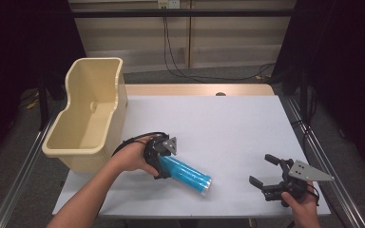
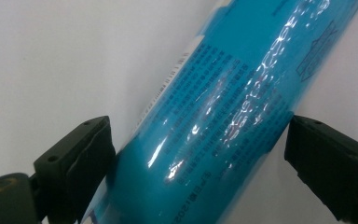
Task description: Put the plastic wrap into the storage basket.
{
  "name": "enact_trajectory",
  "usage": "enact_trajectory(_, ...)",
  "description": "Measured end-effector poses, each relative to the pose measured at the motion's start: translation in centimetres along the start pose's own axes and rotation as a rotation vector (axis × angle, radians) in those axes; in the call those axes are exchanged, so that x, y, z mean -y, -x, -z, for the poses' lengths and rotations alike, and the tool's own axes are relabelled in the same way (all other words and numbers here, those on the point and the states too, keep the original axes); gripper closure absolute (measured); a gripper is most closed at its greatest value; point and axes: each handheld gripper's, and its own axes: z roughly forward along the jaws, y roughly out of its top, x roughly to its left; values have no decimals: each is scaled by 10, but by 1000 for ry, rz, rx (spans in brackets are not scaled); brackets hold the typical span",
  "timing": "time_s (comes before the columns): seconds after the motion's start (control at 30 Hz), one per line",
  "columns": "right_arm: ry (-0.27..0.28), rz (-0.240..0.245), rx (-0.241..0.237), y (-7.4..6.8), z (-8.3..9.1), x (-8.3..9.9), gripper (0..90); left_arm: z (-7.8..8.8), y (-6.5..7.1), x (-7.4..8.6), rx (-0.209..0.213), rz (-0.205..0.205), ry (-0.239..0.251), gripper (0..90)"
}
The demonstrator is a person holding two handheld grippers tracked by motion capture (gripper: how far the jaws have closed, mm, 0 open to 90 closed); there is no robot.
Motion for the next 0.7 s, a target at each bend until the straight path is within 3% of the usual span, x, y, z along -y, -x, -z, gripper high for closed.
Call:
enact_trajectory(0.03,0,0,0,0,0,0,14,-1,0,0,-4,-15,-8,78)
enact_trajectory(0.13,0,0,0,0,1,0,14,-3,0,0,0,-6,-3,75)
enact_trajectory(0.47,0,1,0,0,0,0,15,-5,6,1,-35,-36,-8,86)
enact_trajectory(0.57,2,-1,-2,0,0,0,15,-5,8,-1,-55,-64,-22,98)
enact_trajectory(0.7,4,-3,1,1,0,0,16,-5,9,-1,-48,-62,-29,106)
